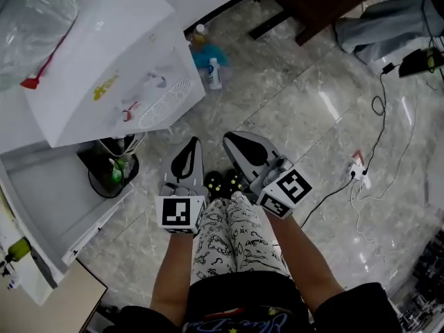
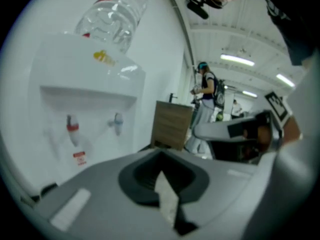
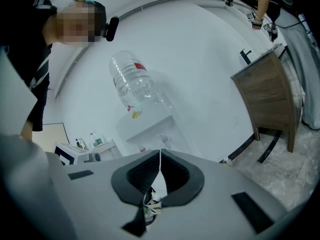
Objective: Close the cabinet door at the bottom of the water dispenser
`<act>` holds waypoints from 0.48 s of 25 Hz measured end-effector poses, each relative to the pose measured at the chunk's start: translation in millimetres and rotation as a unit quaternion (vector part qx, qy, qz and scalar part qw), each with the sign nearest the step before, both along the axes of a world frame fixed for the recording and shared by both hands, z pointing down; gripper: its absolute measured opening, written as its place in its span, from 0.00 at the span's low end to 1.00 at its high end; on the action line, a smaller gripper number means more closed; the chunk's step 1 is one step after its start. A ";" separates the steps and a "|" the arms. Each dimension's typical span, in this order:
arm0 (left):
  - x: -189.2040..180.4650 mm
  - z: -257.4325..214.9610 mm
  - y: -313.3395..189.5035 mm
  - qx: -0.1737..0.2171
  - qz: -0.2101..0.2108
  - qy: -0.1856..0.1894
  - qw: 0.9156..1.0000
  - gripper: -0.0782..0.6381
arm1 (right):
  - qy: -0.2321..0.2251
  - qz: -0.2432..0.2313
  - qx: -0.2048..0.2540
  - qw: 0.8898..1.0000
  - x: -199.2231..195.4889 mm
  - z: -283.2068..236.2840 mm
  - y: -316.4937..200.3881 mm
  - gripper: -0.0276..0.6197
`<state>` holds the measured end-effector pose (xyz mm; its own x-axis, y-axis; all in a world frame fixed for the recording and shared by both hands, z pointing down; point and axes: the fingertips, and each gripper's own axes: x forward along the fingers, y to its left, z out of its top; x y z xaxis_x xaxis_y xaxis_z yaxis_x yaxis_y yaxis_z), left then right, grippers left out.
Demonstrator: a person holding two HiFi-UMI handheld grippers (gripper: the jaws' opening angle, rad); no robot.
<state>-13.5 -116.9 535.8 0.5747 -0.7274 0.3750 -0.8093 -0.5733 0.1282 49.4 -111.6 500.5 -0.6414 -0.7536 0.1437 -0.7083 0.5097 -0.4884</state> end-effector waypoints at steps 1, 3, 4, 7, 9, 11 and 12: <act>3.0 -15.0 1.5 0.007 0.006 -0.001 1.000 0.10 | -0.003 0.004 0.008 1.000 4.1 -13.7 0.6 0.07; 6.9 -46.0 3.9 0.016 0.017 -0.002 1.000 0.10 | -0.008 0.010 0.025 1.000 12.3 -45.4 0.7 0.07; 8.3 -64.3 8.4 0.022 0.024 -0.006 0.999 0.10 | -0.009 0.010 0.031 0.999 15.1 -63.4 4.0 0.07; 9.8 -133.3 30.4 0.044 0.047 -0.010 0.998 0.10 | -0.019 -0.005 0.028 0.999 15.2 -124.7 26.4 0.07; 6.7 -178.0 40.5 0.056 0.050 0.002 0.997 0.10 | -0.024 -0.026 0.031 0.999 12.2 -165.4 38.7 0.07; 6.3 -216.4 44.2 0.079 0.047 0.010 0.996 0.10 | -0.024 -0.046 0.047 0.998 11.1 -198.4 43.8 0.07; 5.7 -232.5 44.0 0.090 0.043 0.011 0.995 0.10 | -0.025 -0.051 0.057 0.997 10.3 -212.6 43.5 0.07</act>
